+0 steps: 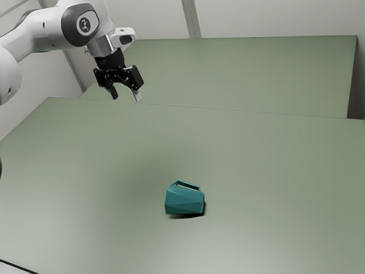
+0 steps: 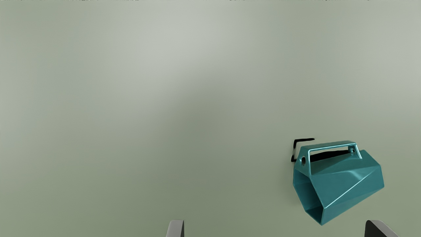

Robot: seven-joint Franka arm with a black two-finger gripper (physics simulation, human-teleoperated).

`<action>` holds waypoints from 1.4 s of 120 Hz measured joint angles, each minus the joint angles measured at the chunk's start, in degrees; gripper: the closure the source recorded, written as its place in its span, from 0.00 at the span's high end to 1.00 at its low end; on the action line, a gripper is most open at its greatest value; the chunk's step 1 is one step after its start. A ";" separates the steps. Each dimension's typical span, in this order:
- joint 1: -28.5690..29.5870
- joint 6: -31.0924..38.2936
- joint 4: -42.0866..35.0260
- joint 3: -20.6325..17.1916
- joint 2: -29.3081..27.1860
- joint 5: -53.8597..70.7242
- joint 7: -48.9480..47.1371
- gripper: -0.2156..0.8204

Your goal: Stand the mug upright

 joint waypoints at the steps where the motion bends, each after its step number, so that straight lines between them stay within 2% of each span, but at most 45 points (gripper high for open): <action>1: 0.00 0.03 0.00 0.00 0.00 0.00 0.01 0.79; 31: -0.07 0.09 -0.11 0.00 0.34 -0.14 0.36 0.79; 43: 0.07 -0.33 -2.76 -0.06 -0.22 -1.69 0.45 0.79; 56: 0.73 1.37 -10.89 -0.09 -3.53 -8.06 0.81 0.79; 75: 1.71 7.35 -24.17 -0.10 -9.28 -16.04 2.48 0.79; 87: 1.57 13.04 -33.28 -0.09 -11.68 -22.16 3.88 0.79; 104: 0.59 20.79 -41.50 -0.26 -13.84 -28.56 5.93 0.79; 138: 0.11 31.63 -50.17 -0.43 -10.78 -42.48 11.78 0.79; 168: 0.43 31.65 -52.01 -0.44 -7.94 -55.72 22.29 0.79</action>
